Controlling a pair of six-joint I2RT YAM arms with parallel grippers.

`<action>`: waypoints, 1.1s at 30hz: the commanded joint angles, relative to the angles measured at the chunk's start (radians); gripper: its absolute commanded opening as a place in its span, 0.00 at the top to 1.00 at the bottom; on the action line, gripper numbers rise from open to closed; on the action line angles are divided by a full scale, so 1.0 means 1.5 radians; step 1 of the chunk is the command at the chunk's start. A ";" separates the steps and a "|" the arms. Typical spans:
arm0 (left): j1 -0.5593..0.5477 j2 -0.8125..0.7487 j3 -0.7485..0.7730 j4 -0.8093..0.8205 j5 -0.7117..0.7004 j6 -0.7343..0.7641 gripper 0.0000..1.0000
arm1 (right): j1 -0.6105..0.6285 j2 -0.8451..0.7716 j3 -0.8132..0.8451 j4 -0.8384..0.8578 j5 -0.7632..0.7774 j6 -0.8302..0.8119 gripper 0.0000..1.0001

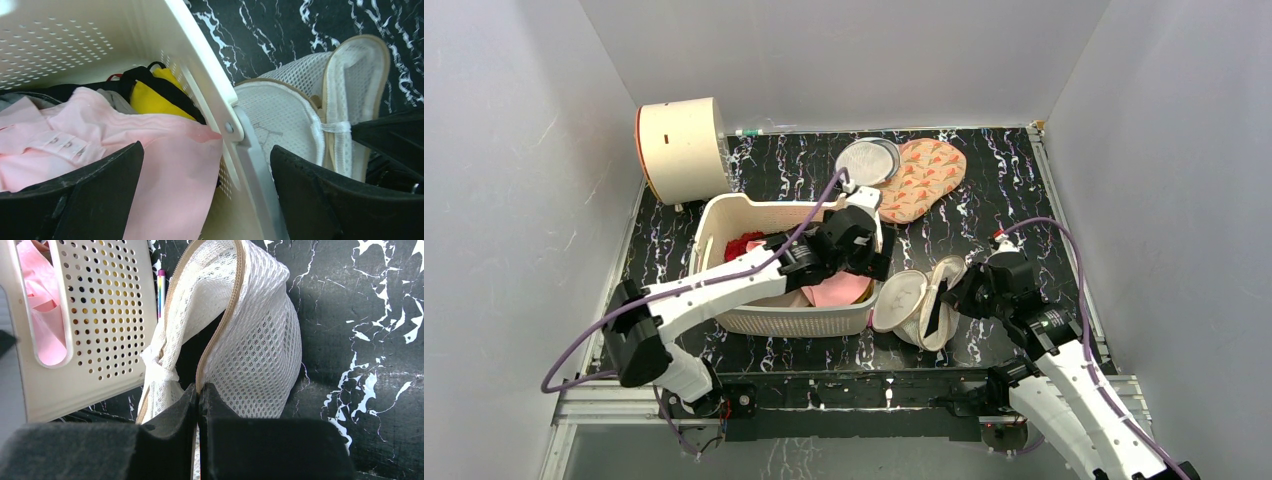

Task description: Unzip the laundry bag and remove the bra

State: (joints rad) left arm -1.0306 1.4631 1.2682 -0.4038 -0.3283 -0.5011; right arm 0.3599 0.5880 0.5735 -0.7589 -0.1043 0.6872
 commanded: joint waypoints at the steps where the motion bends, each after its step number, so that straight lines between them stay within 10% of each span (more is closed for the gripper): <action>1: -0.003 0.025 0.025 0.008 0.014 0.018 0.05 | 0.003 -0.007 0.026 0.015 0.001 -0.005 1.00; 12: 0.021 -0.056 -0.060 -0.159 -0.167 -0.017 0.22 | 0.003 -0.001 0.024 0.023 -0.008 -0.012 1.00; 23: 0.097 -0.205 -0.095 -0.255 -0.185 -0.008 0.14 | 0.003 0.017 0.017 0.043 -0.020 -0.019 1.00; 33: 0.089 -0.178 0.064 -0.136 0.098 0.058 0.07 | 0.003 0.016 0.040 -0.008 -0.013 -0.037 1.00</action>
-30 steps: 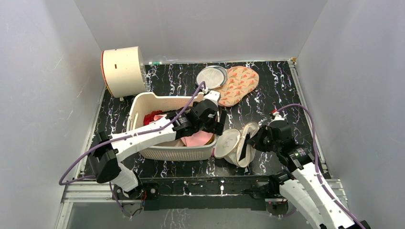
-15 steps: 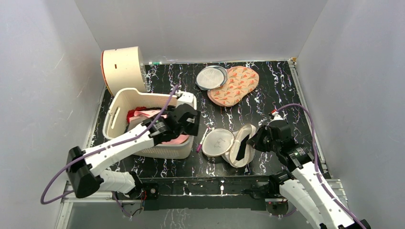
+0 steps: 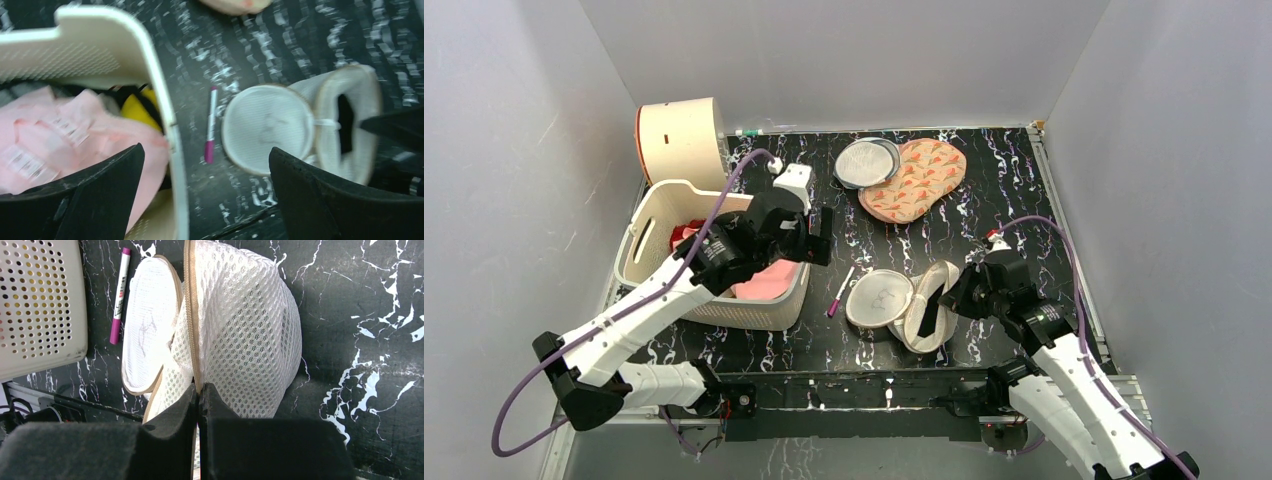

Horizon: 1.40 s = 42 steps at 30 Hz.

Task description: Unzip the laundry bag and remove the bra

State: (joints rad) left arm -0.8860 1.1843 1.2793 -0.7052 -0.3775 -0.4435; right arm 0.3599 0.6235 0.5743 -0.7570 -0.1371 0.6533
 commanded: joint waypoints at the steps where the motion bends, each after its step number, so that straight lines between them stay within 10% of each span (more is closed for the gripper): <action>1: -0.015 0.014 0.061 0.091 0.147 0.014 0.11 | 0.003 -0.009 0.044 -0.020 0.017 -0.015 1.00; 21: -0.186 0.345 0.074 0.408 0.199 -0.054 0.59 | 0.003 -0.070 0.065 -0.059 0.059 0.009 1.00; 42: -0.192 0.513 0.103 0.463 0.284 -0.134 0.69 | 0.003 -0.079 0.053 -0.048 0.056 0.000 1.00</action>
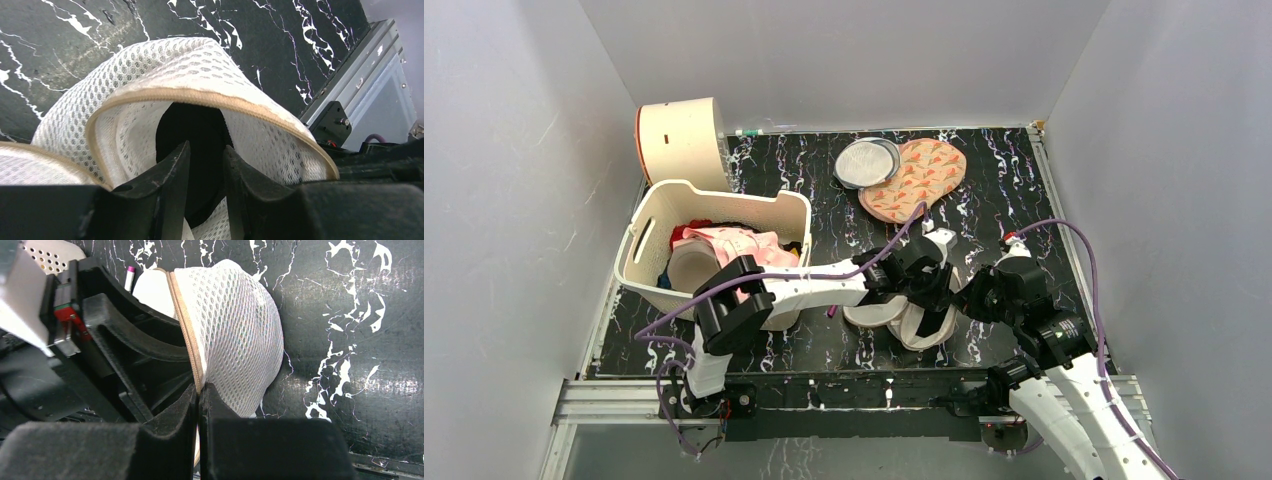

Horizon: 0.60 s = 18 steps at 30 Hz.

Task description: Unzip the laundry bag and remove the bra

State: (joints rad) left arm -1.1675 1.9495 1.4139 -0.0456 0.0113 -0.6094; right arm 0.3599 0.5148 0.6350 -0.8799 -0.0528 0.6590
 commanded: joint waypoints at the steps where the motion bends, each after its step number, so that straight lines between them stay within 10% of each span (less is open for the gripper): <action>1: -0.004 0.012 0.014 0.021 0.023 -0.028 0.68 | 0.003 -0.006 0.013 0.035 0.000 -0.004 1.00; 18: -0.016 0.116 0.032 -0.032 -0.056 -0.006 0.17 | 0.003 -0.007 0.007 0.037 -0.007 -0.007 1.00</action>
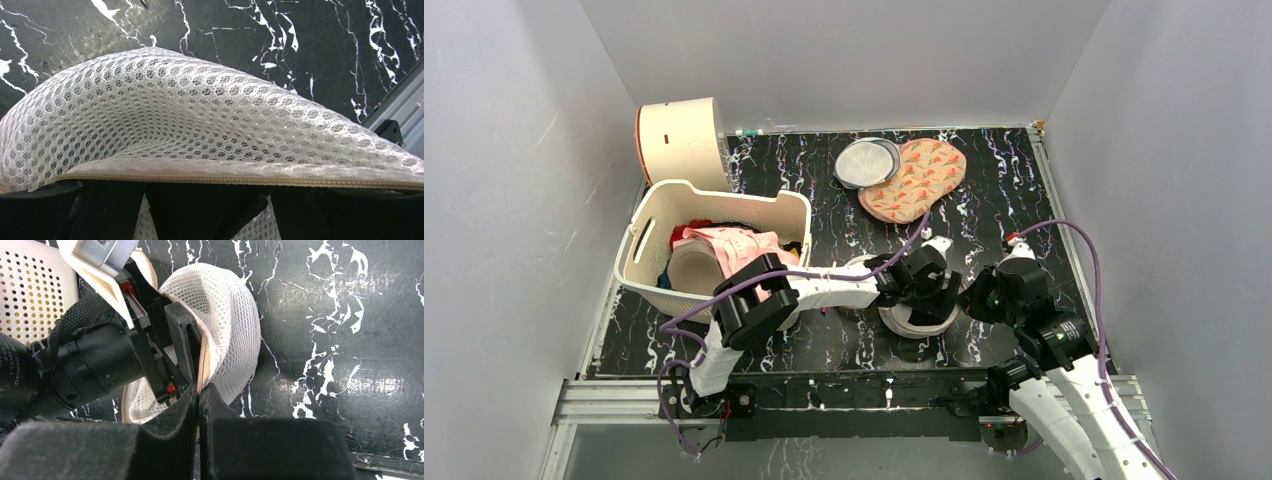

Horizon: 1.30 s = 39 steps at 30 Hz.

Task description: Unzip the laundry bag and remove the bra

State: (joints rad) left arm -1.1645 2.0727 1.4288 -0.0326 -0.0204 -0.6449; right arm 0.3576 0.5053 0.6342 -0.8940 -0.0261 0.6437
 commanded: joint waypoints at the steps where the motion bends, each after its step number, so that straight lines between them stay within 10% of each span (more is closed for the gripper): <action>1: -0.020 0.042 0.027 -0.050 -0.047 0.022 0.17 | 0.005 -0.001 0.008 0.047 -0.025 0.003 1.00; 4: -0.025 0.061 0.038 -0.078 -0.085 0.026 0.24 | 0.005 -0.002 0.006 0.048 -0.025 0.003 1.00; 16: -0.025 -0.033 0.037 -0.072 -0.095 0.061 1.00 | 0.005 0.014 0.004 0.045 -0.026 0.003 1.00; 39: -0.025 -0.259 -0.035 -0.032 -0.047 0.108 1.00 | 0.004 0.014 -0.001 0.035 0.018 0.035 1.00</action>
State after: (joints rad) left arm -1.1954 1.7859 1.3846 -0.1135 -0.1501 -0.5262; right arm 0.3599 0.5381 0.6315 -0.8860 -0.0429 0.6716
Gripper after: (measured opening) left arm 0.010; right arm 0.012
